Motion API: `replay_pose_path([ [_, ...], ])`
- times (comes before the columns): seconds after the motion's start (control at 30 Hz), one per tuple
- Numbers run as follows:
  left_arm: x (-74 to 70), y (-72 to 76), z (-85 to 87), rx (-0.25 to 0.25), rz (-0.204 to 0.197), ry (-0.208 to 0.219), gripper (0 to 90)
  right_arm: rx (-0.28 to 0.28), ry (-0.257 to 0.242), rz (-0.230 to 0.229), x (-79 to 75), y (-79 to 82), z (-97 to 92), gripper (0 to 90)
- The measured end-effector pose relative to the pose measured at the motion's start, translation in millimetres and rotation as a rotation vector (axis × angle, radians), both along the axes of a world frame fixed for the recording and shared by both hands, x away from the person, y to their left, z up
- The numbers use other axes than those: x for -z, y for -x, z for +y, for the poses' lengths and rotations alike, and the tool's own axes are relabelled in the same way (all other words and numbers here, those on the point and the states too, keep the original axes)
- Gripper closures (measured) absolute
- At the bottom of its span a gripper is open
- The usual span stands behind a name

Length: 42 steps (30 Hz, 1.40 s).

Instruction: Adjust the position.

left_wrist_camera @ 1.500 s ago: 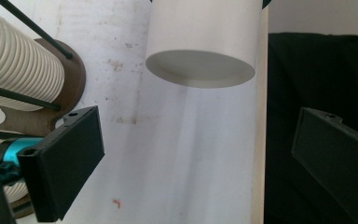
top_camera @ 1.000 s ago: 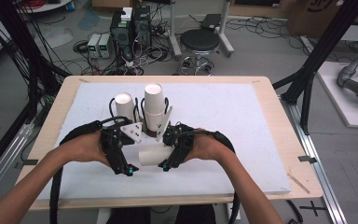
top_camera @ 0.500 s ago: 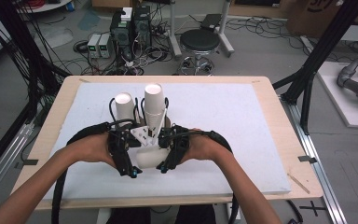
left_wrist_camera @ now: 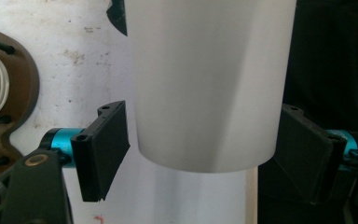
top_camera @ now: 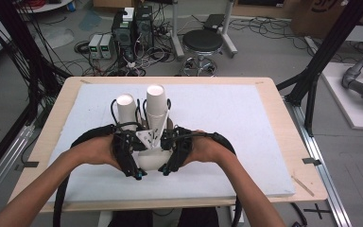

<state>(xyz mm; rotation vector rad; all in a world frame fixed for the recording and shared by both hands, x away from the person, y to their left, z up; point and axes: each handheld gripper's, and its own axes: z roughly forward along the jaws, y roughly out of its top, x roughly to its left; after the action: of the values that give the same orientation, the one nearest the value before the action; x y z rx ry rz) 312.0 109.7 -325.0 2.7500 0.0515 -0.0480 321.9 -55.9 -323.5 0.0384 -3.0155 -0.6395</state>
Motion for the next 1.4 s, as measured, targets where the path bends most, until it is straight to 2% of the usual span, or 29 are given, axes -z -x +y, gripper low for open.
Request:
replay_pose_path([
  [0.23, 0.6, 0.6, -1.8, 0.005, 0.028, 0.020, 30.5, -0.008, -0.004, 0.012, -0.4, -0.4, 0.3, 33.3],
  [0.33, 0.4, -2.2, -1.0, 0.023, 0.006, 0.015, 35.1, -0.013, -0.001, 0.009, 0.2, -0.1, 0.5, 33.4],
  [0.43, 2.8, -1.4, -0.4, 0.009, 0.010, 0.036, 35.6, 0.000, -0.005, 0.004, 0.1, -0.5, -0.1, 33.4],
  [0.57, 4.0, -1.8, 0.1, 0.012, 0.008, 0.036, 35.8, -0.003, 0.003, 0.008, 0.7, -0.9, 0.3, 33.4],
  [0.67, 4.3, -1.5, 1.2, -0.002, 0.013, 0.051, 36.0, -0.004, 0.002, 0.005, 0.5, -1.8, 0.3, 33.4],
  [0.8, 4.5, -0.8, 1.1, -0.003, 0.013, 0.047, 36.1, -0.007, 0.000, 0.009, 1.2, -1.9, 0.9, 31.0],
  [0.83, 3.6, -2.5, 1.2, 0.019, 0.002, 0.027, 36.0, -0.014, 0.000, 0.005, 1.7, -1.7, 1.3, 28.1],
  [0.97, 5.0, -0.5, 0.9, 0.010, 0.005, 0.031, 35.9, 0.002, -0.030, 0.002, 2.4, -0.7, 2.3, 13.4],
  [1.17, 5.4, -0.5, 1.7, 0.005, 0.015, 0.023, 35.9, 0.027, -0.087, -0.009, -2.3, -2.0, -0.9, 13.3],
  [1.2, 6.1, -0.1, 1.6, -0.004, 0.016, 0.028, 35.8, 0.023, -0.112, -0.005, -5.0, -2.2, -2.6, 13.3],
  [1.27, 6.3, -0.8, 1.0, 0.008, 0.004, 0.016, 35.8, 0.028, -0.117, -0.004, -6.1, -2.1, -3.1, 13.3],
  [1.4, 9.5, 0.2, -1.9, 0.002, 0.006, 0.008, 35.8, 0.023, -0.168, -0.005, -10.4, -3.4, -6.1, 13.3],
])
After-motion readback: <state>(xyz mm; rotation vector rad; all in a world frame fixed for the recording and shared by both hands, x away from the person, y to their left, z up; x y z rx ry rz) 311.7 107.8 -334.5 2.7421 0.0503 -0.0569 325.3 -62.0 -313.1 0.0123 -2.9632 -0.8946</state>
